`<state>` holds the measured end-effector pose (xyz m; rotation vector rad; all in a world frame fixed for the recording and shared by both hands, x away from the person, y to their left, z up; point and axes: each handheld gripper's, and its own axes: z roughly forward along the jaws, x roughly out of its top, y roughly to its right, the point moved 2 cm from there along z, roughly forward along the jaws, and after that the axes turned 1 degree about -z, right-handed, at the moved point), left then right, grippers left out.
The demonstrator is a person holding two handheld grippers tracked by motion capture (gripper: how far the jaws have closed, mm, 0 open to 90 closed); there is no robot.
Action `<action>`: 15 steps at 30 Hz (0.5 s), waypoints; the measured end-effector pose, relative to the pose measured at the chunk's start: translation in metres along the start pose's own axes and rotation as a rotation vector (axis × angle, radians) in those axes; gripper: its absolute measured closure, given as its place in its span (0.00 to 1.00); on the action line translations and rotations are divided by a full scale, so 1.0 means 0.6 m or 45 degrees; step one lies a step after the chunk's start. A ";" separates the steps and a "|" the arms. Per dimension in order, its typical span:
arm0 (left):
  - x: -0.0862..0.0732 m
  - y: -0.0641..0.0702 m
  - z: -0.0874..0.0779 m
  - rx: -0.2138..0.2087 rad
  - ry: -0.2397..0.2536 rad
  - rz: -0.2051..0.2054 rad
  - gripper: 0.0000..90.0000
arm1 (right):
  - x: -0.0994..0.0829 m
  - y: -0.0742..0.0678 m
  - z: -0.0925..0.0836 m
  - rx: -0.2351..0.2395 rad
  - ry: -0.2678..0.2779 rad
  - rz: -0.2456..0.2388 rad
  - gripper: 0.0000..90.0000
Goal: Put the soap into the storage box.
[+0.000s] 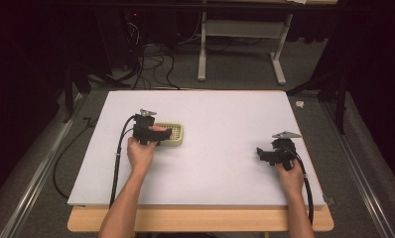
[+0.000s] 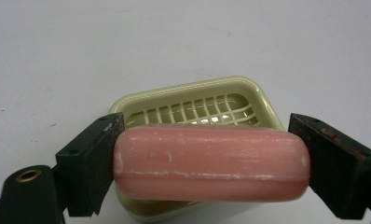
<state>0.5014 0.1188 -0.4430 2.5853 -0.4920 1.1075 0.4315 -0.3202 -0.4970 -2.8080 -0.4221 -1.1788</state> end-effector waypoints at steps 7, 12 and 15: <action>0.005 0.005 0.015 0.034 -0.021 0.031 0.16 | 0.000 0.000 0.000 0.000 0.000 -0.002 0.17; 0.013 0.017 0.023 0.041 -0.013 0.059 0.16 | 0.000 0.000 0.000 0.000 0.000 -0.002 0.17; 0.011 0.015 0.030 0.045 -0.020 0.044 0.16 | 0.000 0.000 0.000 -0.001 0.000 -0.002 0.17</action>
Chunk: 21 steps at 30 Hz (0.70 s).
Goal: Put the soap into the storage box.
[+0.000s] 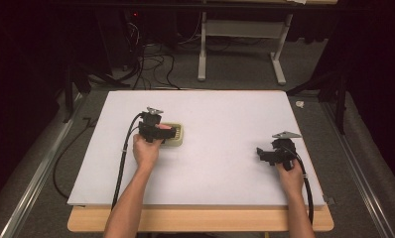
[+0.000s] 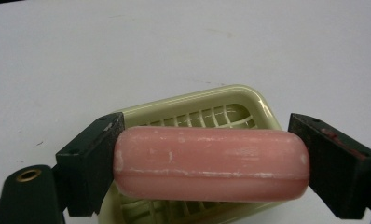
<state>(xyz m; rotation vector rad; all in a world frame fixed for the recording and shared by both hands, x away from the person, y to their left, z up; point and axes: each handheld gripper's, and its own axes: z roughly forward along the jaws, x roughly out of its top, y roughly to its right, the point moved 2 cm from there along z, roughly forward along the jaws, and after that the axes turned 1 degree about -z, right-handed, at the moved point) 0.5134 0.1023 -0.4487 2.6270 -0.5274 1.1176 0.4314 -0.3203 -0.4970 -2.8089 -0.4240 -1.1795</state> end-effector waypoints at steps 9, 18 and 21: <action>-0.003 -0.001 0.009 0.009 -0.010 0.008 0.16 | 0.000 0.000 0.000 0.000 0.000 0.000 0.17; -0.006 0.003 0.005 0.020 -0.045 0.057 0.15 | 0.000 0.000 0.000 0.000 0.000 0.000 0.17; -0.007 0.004 0.004 0.020 -0.054 0.057 0.15 | 0.000 0.000 0.000 0.000 0.000 -0.001 0.17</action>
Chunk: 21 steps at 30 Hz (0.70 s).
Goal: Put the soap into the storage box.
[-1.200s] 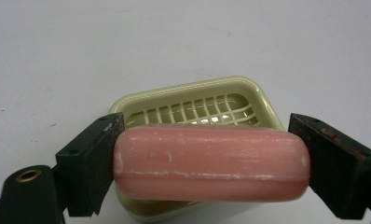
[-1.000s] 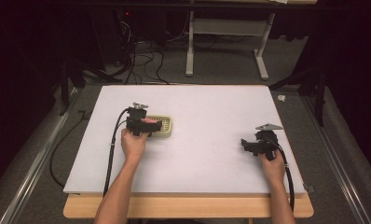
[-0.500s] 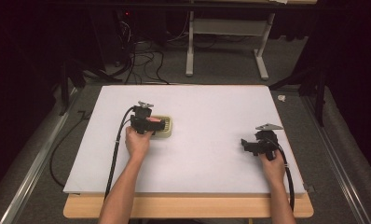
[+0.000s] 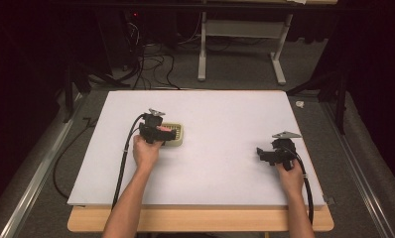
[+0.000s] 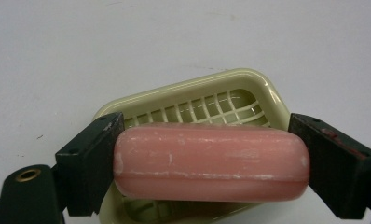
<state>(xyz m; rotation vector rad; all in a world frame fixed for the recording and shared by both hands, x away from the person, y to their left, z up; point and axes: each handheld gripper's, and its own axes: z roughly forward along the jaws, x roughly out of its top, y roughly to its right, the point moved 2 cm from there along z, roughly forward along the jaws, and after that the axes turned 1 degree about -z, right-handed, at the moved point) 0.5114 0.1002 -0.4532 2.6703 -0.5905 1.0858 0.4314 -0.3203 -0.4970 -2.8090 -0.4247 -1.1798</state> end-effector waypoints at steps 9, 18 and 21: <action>-0.003 0.000 -0.003 0.003 -0.037 0.006 0.15 | 0.000 0.000 0.000 0.000 0.000 0.001 0.17; -0.010 -0.002 -0.001 0.007 -0.056 -0.011 0.15 | 0.000 0.000 0.000 0.001 0.000 0.001 0.17; -0.013 -0.007 0.000 -0.005 -0.055 -0.039 0.15 | 0.000 0.000 0.000 0.001 0.000 0.001 0.17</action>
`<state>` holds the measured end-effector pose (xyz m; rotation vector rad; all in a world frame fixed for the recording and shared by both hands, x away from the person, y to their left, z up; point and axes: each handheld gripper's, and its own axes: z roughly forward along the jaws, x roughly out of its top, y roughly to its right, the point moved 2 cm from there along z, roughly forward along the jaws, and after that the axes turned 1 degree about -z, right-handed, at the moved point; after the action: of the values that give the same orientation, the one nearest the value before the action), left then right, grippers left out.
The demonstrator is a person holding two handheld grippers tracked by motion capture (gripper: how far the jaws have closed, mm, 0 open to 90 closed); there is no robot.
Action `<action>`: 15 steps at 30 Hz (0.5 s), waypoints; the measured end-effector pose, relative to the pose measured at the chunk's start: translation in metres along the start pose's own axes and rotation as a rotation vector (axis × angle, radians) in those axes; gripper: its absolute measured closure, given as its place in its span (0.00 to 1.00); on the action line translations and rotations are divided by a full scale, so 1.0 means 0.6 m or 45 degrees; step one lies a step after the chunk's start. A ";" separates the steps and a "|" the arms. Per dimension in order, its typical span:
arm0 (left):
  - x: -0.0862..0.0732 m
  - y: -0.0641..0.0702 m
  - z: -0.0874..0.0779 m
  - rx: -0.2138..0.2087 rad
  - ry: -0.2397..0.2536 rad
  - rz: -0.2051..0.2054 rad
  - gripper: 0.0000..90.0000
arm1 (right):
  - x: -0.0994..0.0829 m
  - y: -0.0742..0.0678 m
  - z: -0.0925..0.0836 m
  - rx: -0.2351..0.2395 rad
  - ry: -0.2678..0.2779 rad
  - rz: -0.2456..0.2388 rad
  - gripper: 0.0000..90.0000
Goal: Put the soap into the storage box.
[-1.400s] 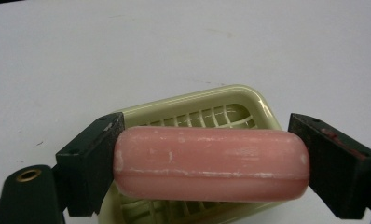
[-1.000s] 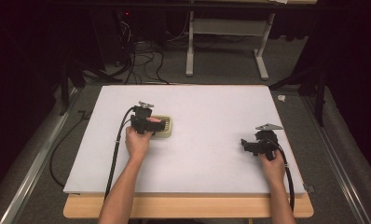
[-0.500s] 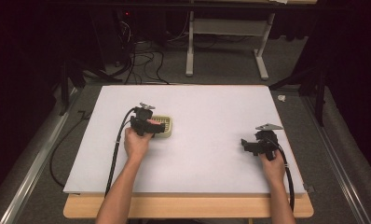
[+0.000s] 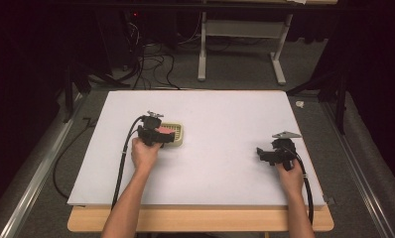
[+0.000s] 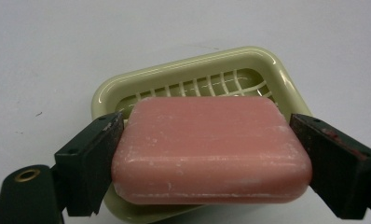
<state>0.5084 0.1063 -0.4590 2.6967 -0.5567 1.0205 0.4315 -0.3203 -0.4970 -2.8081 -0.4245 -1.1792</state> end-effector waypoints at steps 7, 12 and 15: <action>0.001 -0.002 0.004 0.008 0.005 -0.006 0.15 | 0.000 0.000 0.000 0.000 0.000 0.000 0.17; 0.001 -0.003 0.007 0.013 0.015 -0.012 0.15 | 0.000 0.000 0.000 0.000 0.000 0.000 0.17; 0.001 -0.003 0.008 0.017 0.017 -0.006 0.15 | 0.000 0.000 0.000 0.000 0.000 0.000 0.17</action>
<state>0.5125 0.1064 -0.4623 2.6991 -0.5431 1.0445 0.4315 -0.3203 -0.4970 -2.8081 -0.4246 -1.1792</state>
